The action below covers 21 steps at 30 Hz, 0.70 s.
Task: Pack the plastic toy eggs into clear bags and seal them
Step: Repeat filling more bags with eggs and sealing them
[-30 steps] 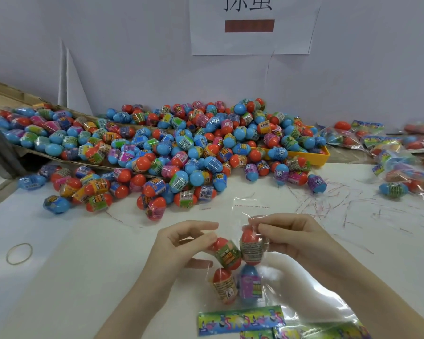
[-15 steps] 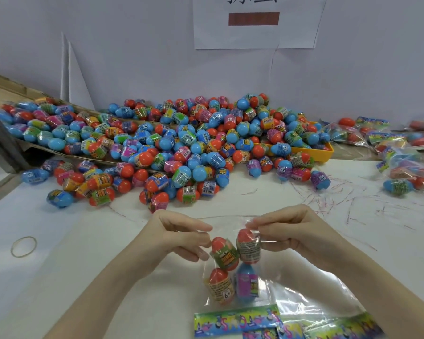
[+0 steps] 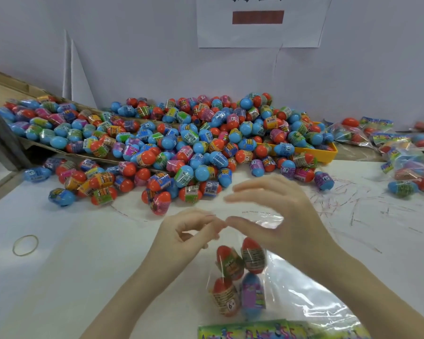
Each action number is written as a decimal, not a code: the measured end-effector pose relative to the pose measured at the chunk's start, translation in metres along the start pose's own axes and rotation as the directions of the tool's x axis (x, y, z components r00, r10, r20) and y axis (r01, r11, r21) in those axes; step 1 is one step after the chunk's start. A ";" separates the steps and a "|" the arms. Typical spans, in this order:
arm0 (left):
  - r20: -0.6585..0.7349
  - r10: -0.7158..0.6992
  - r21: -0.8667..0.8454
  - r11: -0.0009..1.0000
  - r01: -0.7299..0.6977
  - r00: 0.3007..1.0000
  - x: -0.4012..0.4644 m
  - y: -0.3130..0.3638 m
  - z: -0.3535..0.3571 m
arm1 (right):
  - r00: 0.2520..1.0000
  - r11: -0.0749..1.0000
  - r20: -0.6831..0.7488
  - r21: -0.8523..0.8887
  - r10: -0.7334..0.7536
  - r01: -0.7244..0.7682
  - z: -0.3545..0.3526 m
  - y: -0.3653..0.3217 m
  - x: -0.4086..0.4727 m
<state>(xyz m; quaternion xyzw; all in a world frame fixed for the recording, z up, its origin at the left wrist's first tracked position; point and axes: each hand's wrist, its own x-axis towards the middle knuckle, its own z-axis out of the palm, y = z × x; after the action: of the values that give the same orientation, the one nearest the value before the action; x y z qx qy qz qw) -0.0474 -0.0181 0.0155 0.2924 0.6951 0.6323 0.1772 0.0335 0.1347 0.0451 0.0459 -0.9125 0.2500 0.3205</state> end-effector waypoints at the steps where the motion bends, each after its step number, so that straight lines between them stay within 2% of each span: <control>1: -0.009 0.024 0.003 1.000 -0.024 1.000 -0.001 0.001 0.001 | 0.997 0.995 -0.003 -0.063 -0.076 0.076 0.006 -0.002 0.002; 5: 0.007 0.072 0.052 0.996 -0.072 0.997 -0.006 0.004 0.004 | 0.989 0.983 -0.025 -0.116 -0.146 0.142 0.013 -0.004 0.007; 8: 0.027 0.114 0.149 0.982 -0.117 0.993 -0.007 0.005 0.003 | 0.959 0.921 -0.007 -0.278 -0.285 0.272 0.012 -0.004 0.008; 11: 0.029 0.117 0.182 0.976 -0.120 0.993 -0.006 0.005 0.003 | 0.894 0.745 0.065 -0.529 -0.443 0.407 0.009 -0.006 0.010; 13: 0.035 0.131 0.219 0.966 -0.135 0.991 -0.007 0.003 0.002 | 0.853 0.618 0.150 -0.628 -0.500 0.473 0.006 -0.008 0.011; 15: 0.053 0.185 0.278 0.941 -0.192 0.981 -0.008 0.002 0.001 | 0.821 0.547 0.210 -0.656 -0.531 0.521 0.004 -0.010 0.013; 18: 0.060 0.264 0.366 0.891 -0.267 0.963 -0.009 0.002 0.000 | 0.787 0.491 0.232 -0.671 -0.572 0.555 0.003 -0.012 0.019; 21: 0.056 0.289 0.371 0.883 -0.288 0.956 -0.009 0.002 0.000 | 0.766 0.469 0.223 -0.677 -0.602 0.566 0.004 -0.014 0.023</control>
<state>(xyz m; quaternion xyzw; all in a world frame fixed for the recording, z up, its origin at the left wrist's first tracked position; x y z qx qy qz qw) -0.0405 -0.0234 0.0160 0.4208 0.7520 0.5070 0.0217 0.0165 0.1220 0.0621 0.2209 -0.8552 -0.2463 0.3989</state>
